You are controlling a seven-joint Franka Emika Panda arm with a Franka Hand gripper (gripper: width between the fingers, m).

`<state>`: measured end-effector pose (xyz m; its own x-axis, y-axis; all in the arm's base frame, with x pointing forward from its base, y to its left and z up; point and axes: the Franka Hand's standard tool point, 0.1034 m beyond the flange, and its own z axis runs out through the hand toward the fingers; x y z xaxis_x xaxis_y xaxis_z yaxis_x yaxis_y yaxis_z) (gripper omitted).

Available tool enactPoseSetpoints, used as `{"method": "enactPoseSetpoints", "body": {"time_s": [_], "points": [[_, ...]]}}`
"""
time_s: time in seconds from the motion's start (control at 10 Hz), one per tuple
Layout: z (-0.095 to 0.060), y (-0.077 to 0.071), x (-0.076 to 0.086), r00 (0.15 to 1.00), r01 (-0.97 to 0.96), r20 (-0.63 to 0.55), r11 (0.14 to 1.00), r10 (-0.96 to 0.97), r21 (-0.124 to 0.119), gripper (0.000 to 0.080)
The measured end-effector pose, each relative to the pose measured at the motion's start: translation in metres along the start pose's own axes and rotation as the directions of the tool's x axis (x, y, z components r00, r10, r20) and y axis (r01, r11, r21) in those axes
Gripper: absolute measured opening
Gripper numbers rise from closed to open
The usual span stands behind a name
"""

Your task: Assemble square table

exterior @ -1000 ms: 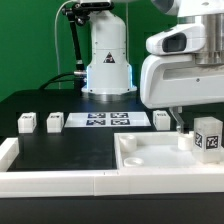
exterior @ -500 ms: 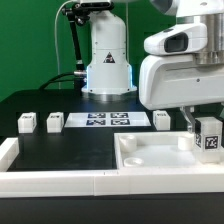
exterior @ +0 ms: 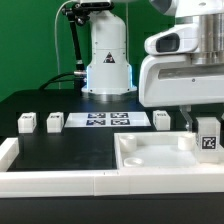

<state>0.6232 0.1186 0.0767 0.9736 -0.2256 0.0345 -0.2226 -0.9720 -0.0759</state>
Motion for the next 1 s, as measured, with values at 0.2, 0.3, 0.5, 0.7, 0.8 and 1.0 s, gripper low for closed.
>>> {"method": "enactPoseSetpoints", "body": {"time_s": [0.2, 0.3, 0.5, 0.7, 0.8, 1.0], "points": [[0.0007, 0.0007, -0.0018, 0.960, -0.279, 0.000, 0.960, 0.279, 0.000, 0.0292], [0.0009, 0.0010, -0.0019, 0.921, -0.389, 0.001, 0.921, 0.389, 0.003, 0.0292], [0.0014, -0.0001, -0.0030, 0.808, -0.588, 0.003, 0.808, 0.588, 0.003, 0.0292], [0.0017, -0.0031, -0.0047, 0.635, -0.773, 0.001, 0.635, 0.773, -0.001, 0.0292], [0.0017, -0.0034, -0.0054, 0.519, -0.855, 0.007, 0.519, 0.855, -0.005, 0.0292], [0.0018, -0.0028, -0.0048, 0.448, -0.894, 0.021, 0.449, 0.894, -0.001, 0.0292]]}}
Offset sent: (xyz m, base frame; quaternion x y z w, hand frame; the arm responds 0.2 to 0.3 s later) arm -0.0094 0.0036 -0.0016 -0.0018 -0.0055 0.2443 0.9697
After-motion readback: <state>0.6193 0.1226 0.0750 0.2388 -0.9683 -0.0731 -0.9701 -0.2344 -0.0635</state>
